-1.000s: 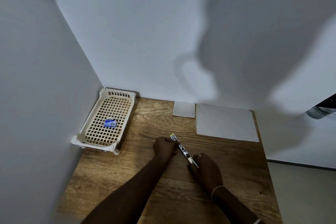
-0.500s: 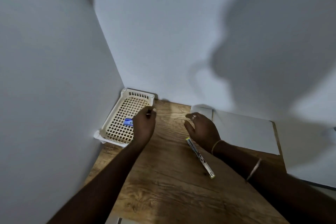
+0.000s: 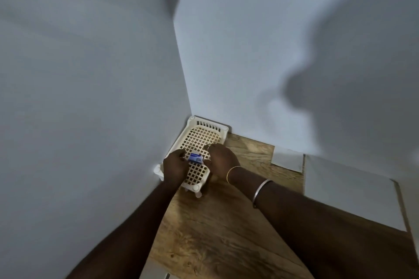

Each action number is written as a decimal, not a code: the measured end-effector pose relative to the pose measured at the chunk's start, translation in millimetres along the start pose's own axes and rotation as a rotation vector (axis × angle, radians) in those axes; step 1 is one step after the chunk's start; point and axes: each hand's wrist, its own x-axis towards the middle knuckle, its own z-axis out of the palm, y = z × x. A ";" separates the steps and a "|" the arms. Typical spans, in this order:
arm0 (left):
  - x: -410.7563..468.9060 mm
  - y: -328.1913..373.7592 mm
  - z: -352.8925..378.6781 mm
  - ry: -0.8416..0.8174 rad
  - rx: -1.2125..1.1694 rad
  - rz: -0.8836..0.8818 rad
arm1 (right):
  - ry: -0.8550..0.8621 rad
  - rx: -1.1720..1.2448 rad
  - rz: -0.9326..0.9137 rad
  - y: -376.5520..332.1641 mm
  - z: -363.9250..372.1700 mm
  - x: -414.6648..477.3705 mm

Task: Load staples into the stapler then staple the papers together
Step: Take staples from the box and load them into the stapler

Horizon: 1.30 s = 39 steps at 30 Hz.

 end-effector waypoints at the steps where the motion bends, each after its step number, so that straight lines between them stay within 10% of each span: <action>1: 0.2 -2.9 1.4 -0.003 0.000 0.001 | -0.015 0.002 0.007 -3.5 4.9 2.3; 24: 4.1 -7.9 10.8 -0.056 -0.053 -0.033 | 0.072 0.022 0.063 -9.5 38.8 11.0; 39: -44.3 101.8 -6.3 -0.127 -0.699 0.275 | 0.715 0.751 0.111 4.2 -74.6 -67.5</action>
